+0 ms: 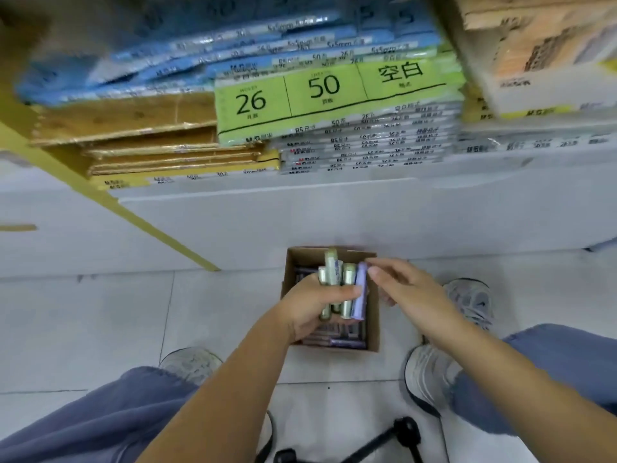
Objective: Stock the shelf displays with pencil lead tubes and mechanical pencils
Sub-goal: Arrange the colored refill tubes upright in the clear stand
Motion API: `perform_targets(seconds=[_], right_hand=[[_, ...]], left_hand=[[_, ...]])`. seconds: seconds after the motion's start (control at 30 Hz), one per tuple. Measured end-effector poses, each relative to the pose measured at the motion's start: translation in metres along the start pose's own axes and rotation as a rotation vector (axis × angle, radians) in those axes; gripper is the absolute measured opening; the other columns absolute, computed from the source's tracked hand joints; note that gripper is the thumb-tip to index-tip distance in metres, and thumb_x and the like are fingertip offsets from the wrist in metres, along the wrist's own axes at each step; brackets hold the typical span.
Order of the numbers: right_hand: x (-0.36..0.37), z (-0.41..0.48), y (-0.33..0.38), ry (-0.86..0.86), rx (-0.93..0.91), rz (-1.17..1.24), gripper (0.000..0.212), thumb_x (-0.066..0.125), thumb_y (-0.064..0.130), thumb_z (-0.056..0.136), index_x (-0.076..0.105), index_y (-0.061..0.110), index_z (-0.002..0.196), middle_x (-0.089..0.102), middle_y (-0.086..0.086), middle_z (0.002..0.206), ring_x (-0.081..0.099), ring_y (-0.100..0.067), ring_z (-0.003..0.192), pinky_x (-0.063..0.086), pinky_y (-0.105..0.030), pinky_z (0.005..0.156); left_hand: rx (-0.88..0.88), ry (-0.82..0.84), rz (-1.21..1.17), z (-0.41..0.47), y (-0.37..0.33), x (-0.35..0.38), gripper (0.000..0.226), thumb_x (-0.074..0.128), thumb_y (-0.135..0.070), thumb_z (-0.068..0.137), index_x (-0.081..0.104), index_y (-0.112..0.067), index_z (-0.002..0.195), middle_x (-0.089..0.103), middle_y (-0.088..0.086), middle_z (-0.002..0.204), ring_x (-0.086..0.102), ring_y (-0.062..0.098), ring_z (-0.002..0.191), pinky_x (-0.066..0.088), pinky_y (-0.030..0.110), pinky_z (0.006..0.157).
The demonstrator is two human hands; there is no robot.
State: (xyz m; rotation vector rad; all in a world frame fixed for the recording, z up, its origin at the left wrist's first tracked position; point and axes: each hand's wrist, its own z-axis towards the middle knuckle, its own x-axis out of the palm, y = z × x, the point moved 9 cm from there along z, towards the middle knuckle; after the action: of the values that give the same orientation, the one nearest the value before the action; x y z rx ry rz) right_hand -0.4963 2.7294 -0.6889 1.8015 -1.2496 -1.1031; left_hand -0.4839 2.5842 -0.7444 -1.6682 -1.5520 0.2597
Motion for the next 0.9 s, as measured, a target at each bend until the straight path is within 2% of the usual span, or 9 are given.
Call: perform_targets(seconds=[0.13,0.27,0.4,0.47,0.6,0.7,0.77,0.9], right_hand=[[-0.006,-0.017,0.054,-0.047,-0.147,0.173,0.015,0.066,0.013,0.089,0.07,0.027,0.092,0.068,0.015,0.068,0.059,0.008,0.059,0.044,-0.008,0.057],[-0.01,-0.034,0.099,-0.021,-0.199,0.319,0.015,0.063,0.009,0.089,0.07,0.015,0.101,0.07,0.001,0.083,0.064,-0.007,0.068,0.046,-0.018,0.061],[-0.017,-0.052,0.156,0.012,-0.326,0.427,0.021,0.057,0.006,0.09,0.068,0.013,0.106,0.07,-0.003,0.084,0.062,-0.011,0.068,0.045,-0.025,0.059],[-0.019,-0.062,0.186,0.053,-0.393,0.44,0.022,0.055,0.004,0.091,0.069,0.014,0.104,0.07,-0.003,0.083,0.064,-0.013,0.069,0.048,-0.024,0.056],[-0.022,-0.081,0.239,0.104,-0.489,0.433,0.021,0.058,0.009,0.09,0.072,0.019,0.102,0.07,-0.007,0.083,0.066,-0.018,0.07,0.052,-0.026,0.056],[-0.025,-0.092,0.278,0.036,-0.575,0.324,0.019,0.064,0.008,0.088,0.07,0.02,0.102,0.071,-0.01,0.079,0.066,-0.017,0.064,0.055,-0.027,0.058],[-0.029,-0.097,0.306,-0.026,-0.642,0.278,0.019,0.065,0.004,0.087,0.068,0.017,0.101,0.071,-0.01,0.078,0.065,-0.013,0.06,0.054,-0.023,0.056],[-0.05,-0.112,0.378,-0.145,-0.875,0.192,0.022,0.064,0.007,0.089,0.065,0.023,0.103,0.072,0.004,0.088,0.07,-0.009,0.076,0.054,-0.017,0.063]], left_hand=[[0.141,-0.018,0.143,-0.04,-0.055,0.017,0.024,0.077,-0.008,0.084,0.072,-0.014,0.106,0.074,0.004,0.092,0.071,0.016,0.082,0.059,0.033,0.069],[0.262,-0.058,0.194,-0.084,-0.1,0.03,0.02,0.077,-0.01,0.084,0.071,-0.013,0.103,0.074,0.003,0.087,0.071,0.015,0.077,0.058,0.028,0.064],[0.346,-0.075,0.222,-0.126,-0.136,0.04,0.031,0.074,-0.012,0.087,0.064,-0.007,0.116,0.074,0.015,0.103,0.071,0.024,0.091,0.058,0.029,0.066],[0.405,-0.1,0.241,-0.146,-0.156,0.042,0.038,0.074,-0.013,0.087,0.061,-0.005,0.122,0.073,0.017,0.111,0.072,0.027,0.095,0.057,0.028,0.066],[0.532,-0.117,0.322,-0.185,-0.203,0.053,0.042,0.079,-0.017,0.083,0.063,-0.01,0.121,0.076,0.004,0.097,0.075,0.016,0.085,0.056,0.025,0.064],[0.6,-0.149,0.379,-0.208,-0.236,0.054,0.038,0.082,-0.02,0.08,0.065,-0.013,0.114,0.077,-0.001,0.089,0.075,0.013,0.08,0.056,0.024,0.064],[0.634,-0.168,0.371,-0.219,-0.257,0.054,0.038,0.083,-0.021,0.08,0.065,-0.011,0.112,0.077,-0.003,0.084,0.075,0.012,0.075,0.056,0.024,0.062],[0.792,-0.255,0.258,-0.244,-0.304,0.041,0.036,0.076,-0.024,0.086,0.061,-0.013,0.117,0.078,0.001,0.097,0.076,0.018,0.086,0.058,0.025,0.064]])
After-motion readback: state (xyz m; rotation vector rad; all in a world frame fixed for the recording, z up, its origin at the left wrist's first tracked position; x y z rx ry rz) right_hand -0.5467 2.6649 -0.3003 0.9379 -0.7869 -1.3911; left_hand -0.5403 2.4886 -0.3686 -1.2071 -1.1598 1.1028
